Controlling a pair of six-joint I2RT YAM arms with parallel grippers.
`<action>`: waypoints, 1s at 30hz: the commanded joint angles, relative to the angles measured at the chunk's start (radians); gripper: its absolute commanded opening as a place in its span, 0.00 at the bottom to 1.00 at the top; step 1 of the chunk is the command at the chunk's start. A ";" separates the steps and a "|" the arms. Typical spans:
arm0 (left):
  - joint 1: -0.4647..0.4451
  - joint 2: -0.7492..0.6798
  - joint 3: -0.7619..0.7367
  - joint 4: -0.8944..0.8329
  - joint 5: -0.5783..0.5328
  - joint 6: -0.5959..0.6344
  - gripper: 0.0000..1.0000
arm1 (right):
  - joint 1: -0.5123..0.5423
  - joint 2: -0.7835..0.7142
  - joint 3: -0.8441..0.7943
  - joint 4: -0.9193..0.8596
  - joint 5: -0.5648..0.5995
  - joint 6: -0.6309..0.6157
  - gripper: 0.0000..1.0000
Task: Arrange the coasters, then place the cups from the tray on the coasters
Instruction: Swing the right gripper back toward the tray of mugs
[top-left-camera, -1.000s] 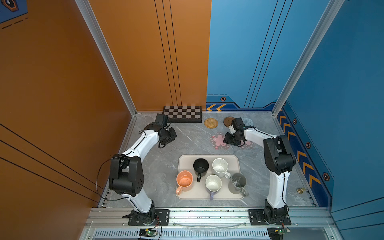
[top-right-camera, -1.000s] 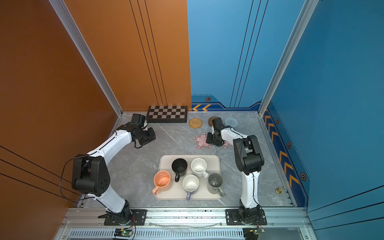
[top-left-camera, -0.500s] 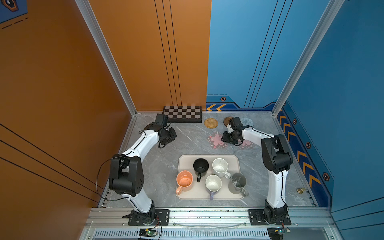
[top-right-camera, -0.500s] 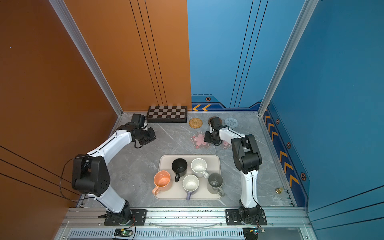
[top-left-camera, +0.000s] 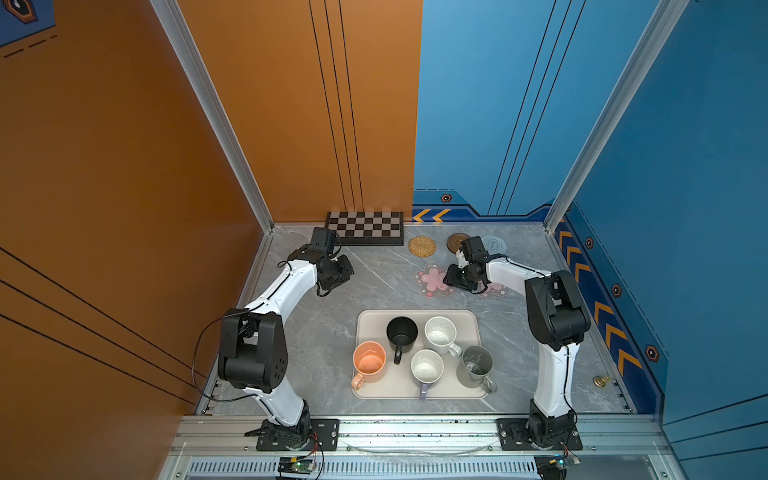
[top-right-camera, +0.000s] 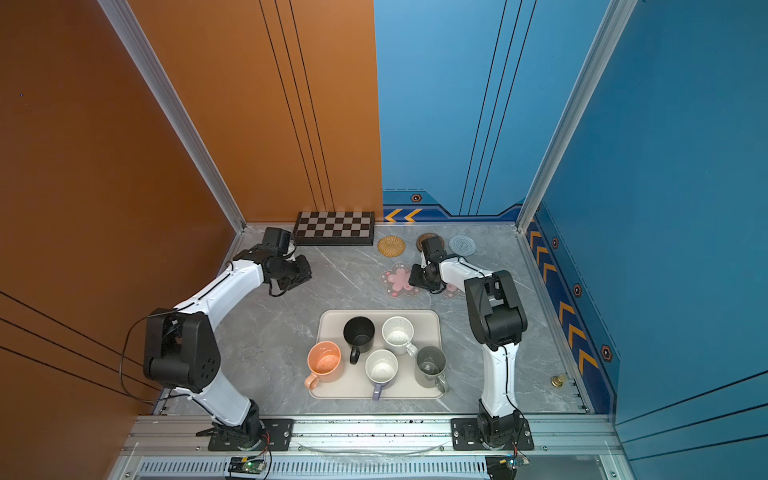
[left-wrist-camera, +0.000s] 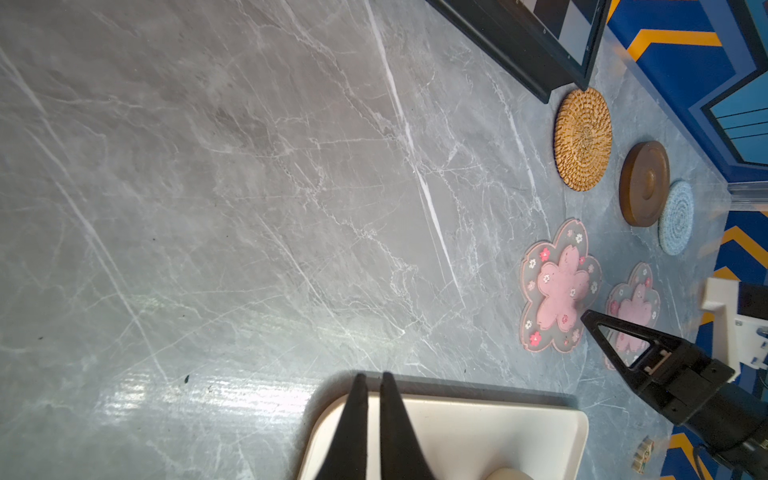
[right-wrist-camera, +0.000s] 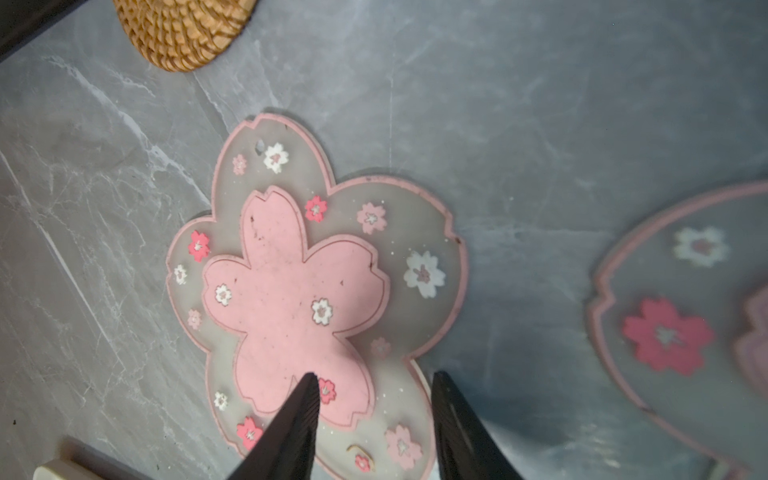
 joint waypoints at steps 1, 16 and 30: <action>-0.009 -0.007 -0.007 -0.009 0.000 -0.001 0.10 | -0.024 -0.037 -0.007 -0.084 0.017 0.014 0.49; -0.036 -0.060 -0.018 -0.007 -0.023 0.039 0.21 | -0.049 -0.240 -0.013 -0.095 0.050 -0.033 0.58; -0.084 -0.221 -0.064 -0.008 -0.069 0.106 0.42 | -0.050 -0.557 -0.171 -0.153 0.112 -0.056 0.71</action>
